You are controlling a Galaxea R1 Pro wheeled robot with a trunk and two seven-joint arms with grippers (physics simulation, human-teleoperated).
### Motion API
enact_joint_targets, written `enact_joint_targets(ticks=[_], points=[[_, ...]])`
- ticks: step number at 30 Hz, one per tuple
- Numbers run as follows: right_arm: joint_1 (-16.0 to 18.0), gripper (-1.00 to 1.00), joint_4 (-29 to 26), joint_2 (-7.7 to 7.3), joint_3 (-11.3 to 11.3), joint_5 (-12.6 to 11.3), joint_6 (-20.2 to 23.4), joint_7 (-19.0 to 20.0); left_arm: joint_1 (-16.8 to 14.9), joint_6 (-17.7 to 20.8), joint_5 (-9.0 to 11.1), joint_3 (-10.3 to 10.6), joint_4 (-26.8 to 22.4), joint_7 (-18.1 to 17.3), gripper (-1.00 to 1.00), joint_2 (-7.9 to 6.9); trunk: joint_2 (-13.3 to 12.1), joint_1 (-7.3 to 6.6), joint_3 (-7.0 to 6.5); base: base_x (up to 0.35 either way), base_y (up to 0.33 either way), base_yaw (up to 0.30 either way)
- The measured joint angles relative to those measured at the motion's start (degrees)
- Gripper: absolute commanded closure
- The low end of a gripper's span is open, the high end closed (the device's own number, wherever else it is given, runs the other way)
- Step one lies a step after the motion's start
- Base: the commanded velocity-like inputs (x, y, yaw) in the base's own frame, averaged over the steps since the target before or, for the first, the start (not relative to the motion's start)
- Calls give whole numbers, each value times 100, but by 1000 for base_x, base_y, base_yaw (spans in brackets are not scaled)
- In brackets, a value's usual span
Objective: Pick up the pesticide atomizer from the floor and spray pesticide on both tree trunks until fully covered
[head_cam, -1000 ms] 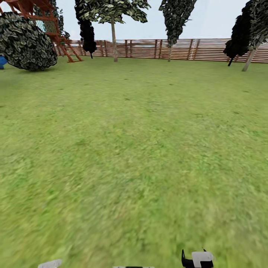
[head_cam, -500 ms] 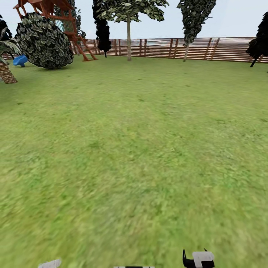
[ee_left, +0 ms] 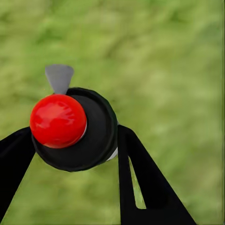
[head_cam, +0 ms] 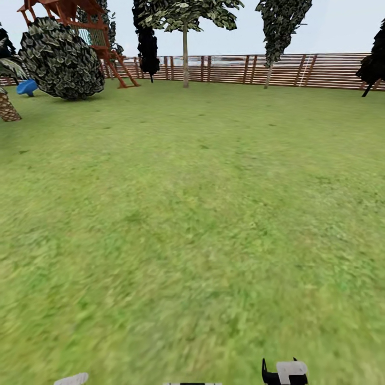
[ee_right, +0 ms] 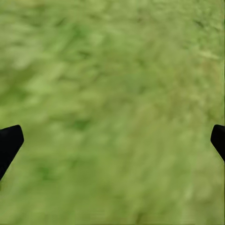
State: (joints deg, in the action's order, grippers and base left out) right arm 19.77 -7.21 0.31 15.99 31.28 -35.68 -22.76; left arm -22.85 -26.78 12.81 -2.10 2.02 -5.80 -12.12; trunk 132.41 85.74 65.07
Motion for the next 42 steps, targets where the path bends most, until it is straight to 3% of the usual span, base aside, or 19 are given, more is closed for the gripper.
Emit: enact_joint_targets(ticks=[42], points=[[0,-100,0,24,-8,-7,0,0,0,10,0,0,-5,-2,100,0,0,0,0,339,0,0]])
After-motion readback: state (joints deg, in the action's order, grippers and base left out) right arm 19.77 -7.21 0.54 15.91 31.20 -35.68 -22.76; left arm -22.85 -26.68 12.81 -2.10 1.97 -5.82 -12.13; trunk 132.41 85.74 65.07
